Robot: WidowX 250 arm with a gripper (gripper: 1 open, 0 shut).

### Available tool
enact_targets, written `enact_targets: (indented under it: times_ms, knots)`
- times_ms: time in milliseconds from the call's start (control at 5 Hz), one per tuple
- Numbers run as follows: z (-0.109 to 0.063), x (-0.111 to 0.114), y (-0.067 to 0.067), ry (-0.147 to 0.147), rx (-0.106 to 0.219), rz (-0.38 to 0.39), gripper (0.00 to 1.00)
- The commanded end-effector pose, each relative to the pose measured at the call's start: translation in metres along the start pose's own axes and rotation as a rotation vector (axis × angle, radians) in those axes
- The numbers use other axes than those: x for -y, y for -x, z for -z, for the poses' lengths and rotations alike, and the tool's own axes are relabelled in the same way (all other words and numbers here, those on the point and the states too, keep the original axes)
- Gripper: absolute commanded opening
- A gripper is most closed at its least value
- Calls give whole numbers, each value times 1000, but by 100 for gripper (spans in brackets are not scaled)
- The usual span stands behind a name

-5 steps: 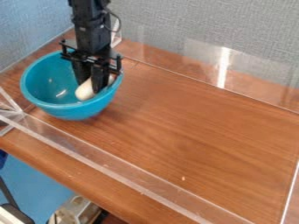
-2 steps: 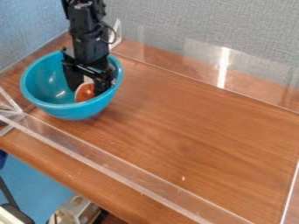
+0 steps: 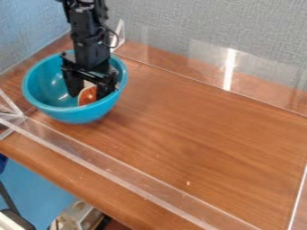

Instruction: Put the mushroom in the blue bowl

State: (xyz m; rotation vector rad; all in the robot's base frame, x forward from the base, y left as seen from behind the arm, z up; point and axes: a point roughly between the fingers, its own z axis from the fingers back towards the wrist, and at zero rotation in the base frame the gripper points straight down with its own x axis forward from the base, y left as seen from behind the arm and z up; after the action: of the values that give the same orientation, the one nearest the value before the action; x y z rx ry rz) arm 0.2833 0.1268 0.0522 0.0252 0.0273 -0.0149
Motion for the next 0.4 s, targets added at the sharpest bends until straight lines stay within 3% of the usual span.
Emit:
enact_targets:
  times_ms: [0,200]
  knots:
    - [-17,-6,-7,-27,49,47,100]
    - [-17,-11,-5,-29,52,100,100]
